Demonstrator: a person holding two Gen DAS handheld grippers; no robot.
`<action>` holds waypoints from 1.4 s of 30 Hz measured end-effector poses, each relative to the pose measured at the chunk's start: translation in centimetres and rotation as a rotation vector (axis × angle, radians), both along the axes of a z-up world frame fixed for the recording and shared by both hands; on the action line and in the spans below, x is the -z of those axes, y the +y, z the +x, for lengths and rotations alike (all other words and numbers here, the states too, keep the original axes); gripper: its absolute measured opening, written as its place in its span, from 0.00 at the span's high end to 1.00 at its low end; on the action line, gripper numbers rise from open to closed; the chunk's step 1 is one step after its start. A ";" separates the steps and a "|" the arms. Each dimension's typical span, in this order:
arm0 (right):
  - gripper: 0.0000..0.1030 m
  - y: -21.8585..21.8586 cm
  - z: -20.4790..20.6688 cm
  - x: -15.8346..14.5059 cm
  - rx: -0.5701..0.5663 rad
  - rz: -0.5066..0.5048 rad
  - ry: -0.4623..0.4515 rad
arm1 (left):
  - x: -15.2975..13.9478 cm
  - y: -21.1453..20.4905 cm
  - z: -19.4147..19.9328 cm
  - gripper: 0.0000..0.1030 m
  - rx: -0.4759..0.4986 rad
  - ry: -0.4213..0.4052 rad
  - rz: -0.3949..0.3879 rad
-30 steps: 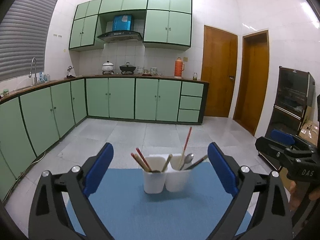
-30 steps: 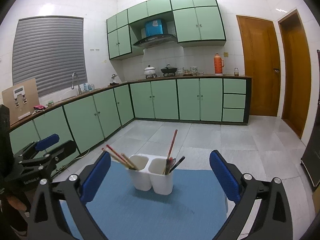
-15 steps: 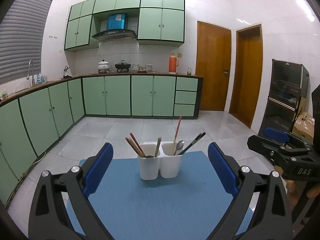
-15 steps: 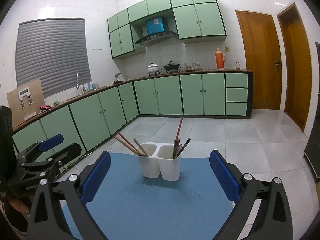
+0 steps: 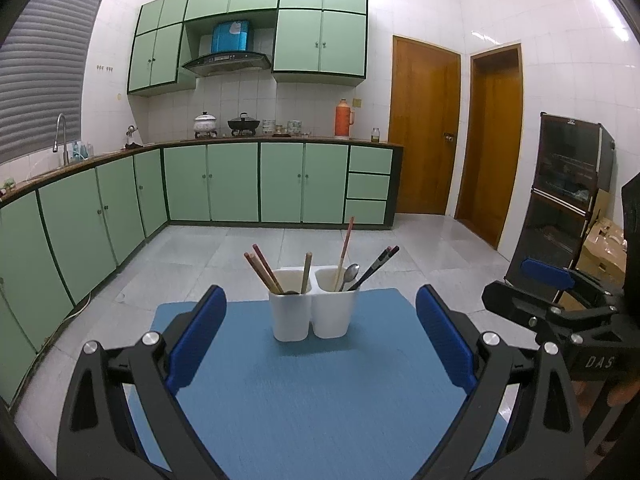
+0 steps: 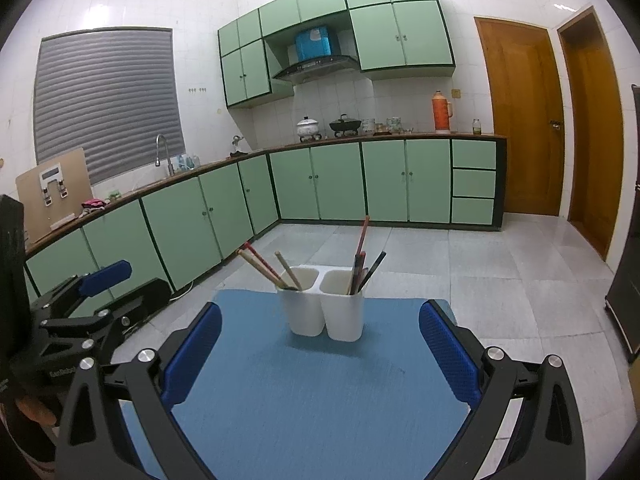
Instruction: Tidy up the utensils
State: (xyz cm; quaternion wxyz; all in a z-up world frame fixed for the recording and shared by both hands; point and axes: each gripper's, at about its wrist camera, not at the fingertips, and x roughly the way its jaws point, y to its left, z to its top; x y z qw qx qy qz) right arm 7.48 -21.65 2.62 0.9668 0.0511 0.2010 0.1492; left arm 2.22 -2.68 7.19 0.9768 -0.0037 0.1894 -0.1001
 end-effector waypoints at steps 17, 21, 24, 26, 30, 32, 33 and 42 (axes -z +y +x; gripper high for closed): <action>0.06 0.6 -0.6 -0.2 -0.015 -0.012 -0.003 | 0.4 0.5 -0.5 0.10 -0.008 0.010 -0.005; 0.06 0.7 -0.6 -0.2 -0.015 -0.013 -0.002 | 0.5 0.6 -0.6 0.10 -0.009 0.010 -0.006; 0.06 0.6 -0.5 -0.2 -0.014 -0.013 -0.003 | 0.6 0.6 -0.7 0.10 -0.011 0.011 -0.007; 0.06 0.6 -0.5 -0.2 -0.015 -0.013 -0.002 | 0.7 0.6 -0.7 0.10 -0.011 0.012 -0.007; 0.06 0.6 -0.5 -0.2 -0.015 -0.012 -0.003 | 0.7 0.7 -0.8 0.10 -0.015 0.014 -0.008; 0.06 0.6 -0.5 -0.2 -0.015 -0.012 -0.003 | 0.8 0.8 -0.8 0.10 -0.013 0.014 -0.008; 0.06 0.6 -0.5 -0.2 -0.015 -0.013 -0.002 | 0.8 0.8 -0.8 0.10 -0.013 0.013 -0.006; 0.06 0.7 -0.5 -0.2 -0.015 -0.013 -0.002 | 0.8 0.7 -0.9 0.10 -0.016 0.013 -0.006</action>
